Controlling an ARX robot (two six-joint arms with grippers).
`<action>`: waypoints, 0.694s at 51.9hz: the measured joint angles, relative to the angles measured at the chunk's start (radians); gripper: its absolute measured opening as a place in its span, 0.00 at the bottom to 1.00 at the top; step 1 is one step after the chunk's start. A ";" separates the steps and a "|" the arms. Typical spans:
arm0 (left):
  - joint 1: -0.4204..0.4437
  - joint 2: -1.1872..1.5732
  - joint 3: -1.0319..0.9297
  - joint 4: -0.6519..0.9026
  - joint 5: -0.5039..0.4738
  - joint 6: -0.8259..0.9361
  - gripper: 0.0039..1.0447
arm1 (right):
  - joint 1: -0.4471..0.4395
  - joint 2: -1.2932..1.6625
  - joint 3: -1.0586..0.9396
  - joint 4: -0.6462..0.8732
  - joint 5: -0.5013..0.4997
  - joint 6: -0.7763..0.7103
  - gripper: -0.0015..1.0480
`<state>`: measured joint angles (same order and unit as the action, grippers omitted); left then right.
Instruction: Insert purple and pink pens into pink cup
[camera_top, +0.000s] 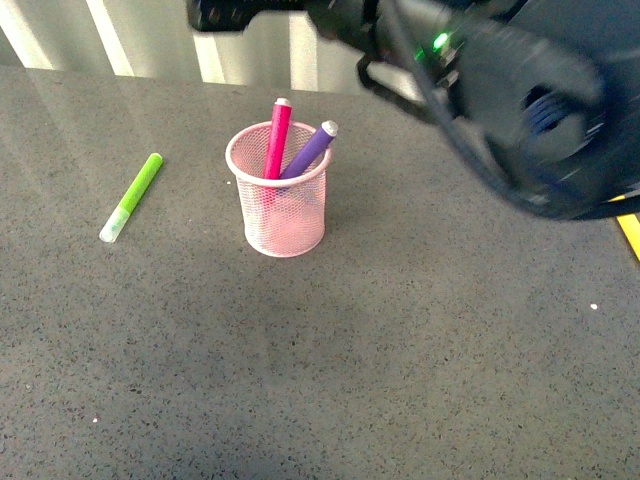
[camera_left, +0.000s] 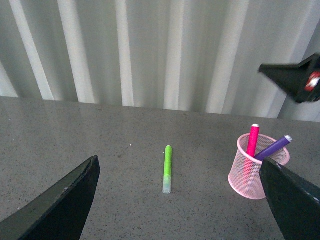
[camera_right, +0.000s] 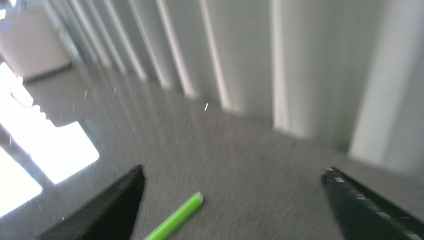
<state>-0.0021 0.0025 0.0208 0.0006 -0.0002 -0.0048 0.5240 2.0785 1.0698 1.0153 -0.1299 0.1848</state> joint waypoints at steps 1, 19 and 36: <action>0.000 0.000 0.000 0.000 0.000 0.000 0.94 | -0.008 -0.027 -0.012 -0.009 0.006 0.003 0.93; 0.000 0.000 0.000 0.000 -0.001 0.000 0.94 | -0.195 -0.555 -0.327 -0.350 0.245 0.029 0.93; 0.000 -0.001 0.000 0.000 -0.003 0.000 0.94 | -0.232 -0.675 -0.529 -0.158 0.390 -0.155 0.61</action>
<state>-0.0021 0.0013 0.0208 0.0002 -0.0036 -0.0048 0.2924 1.4036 0.5404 0.8577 0.2604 0.0296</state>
